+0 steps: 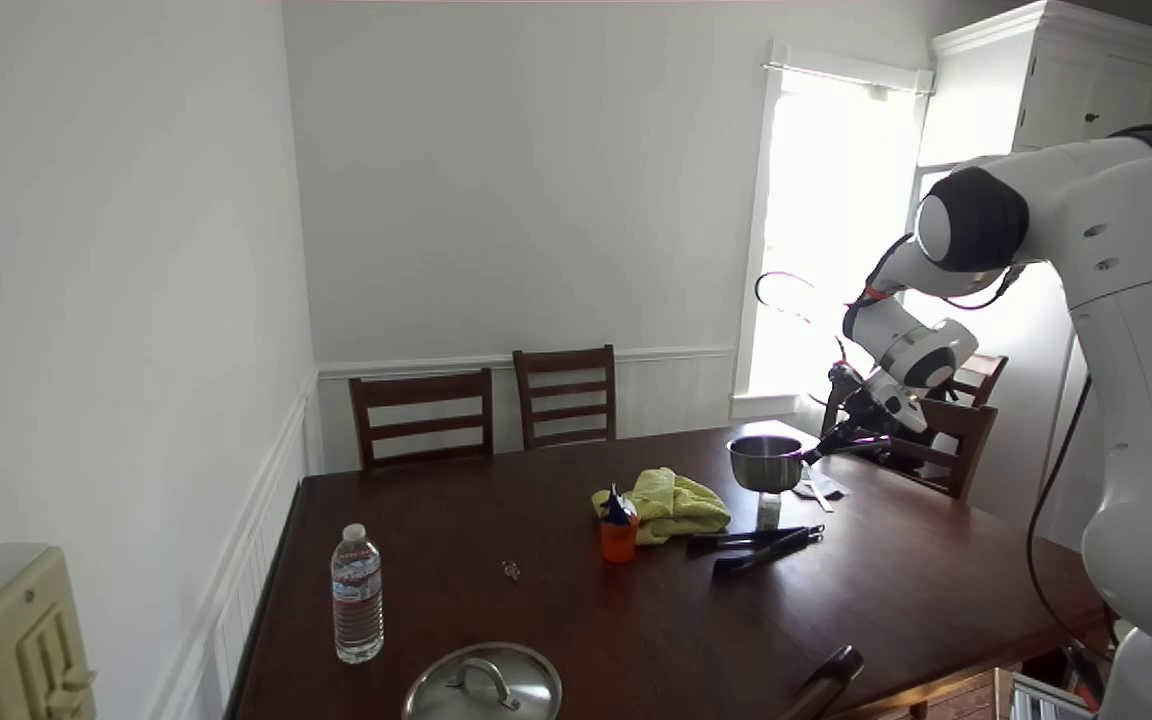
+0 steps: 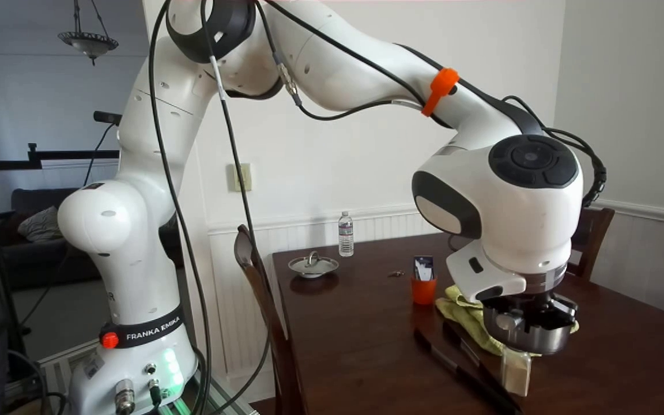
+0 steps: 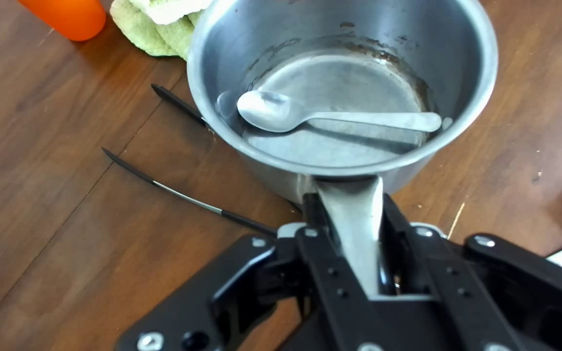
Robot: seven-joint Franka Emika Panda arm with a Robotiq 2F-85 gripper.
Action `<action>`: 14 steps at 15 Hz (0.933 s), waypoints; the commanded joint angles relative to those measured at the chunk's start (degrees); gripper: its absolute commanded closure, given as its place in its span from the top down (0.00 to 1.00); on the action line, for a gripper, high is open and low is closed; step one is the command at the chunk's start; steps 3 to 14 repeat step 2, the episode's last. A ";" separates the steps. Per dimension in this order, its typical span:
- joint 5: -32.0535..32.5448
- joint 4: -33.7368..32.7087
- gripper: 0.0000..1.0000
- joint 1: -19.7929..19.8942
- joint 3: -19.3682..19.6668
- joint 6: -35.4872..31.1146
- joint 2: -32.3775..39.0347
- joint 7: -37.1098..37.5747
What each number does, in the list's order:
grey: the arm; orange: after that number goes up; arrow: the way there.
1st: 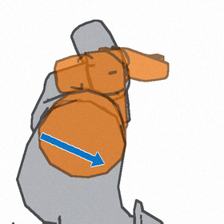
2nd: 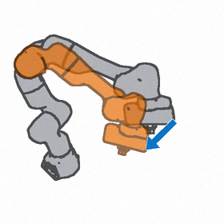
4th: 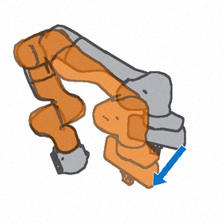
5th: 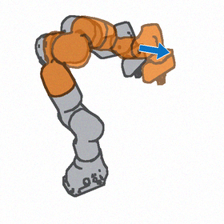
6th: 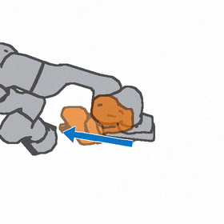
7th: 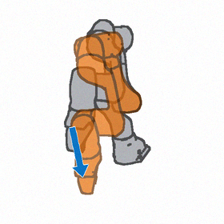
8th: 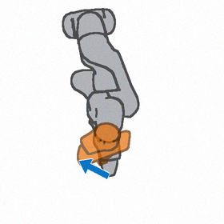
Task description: Place the pot on top of the spice shaker
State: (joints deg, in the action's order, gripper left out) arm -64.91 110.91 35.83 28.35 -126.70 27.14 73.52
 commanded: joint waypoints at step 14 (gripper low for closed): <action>0.46 0.01 0.30 0.62 -0.71 -0.19 0.13 0.26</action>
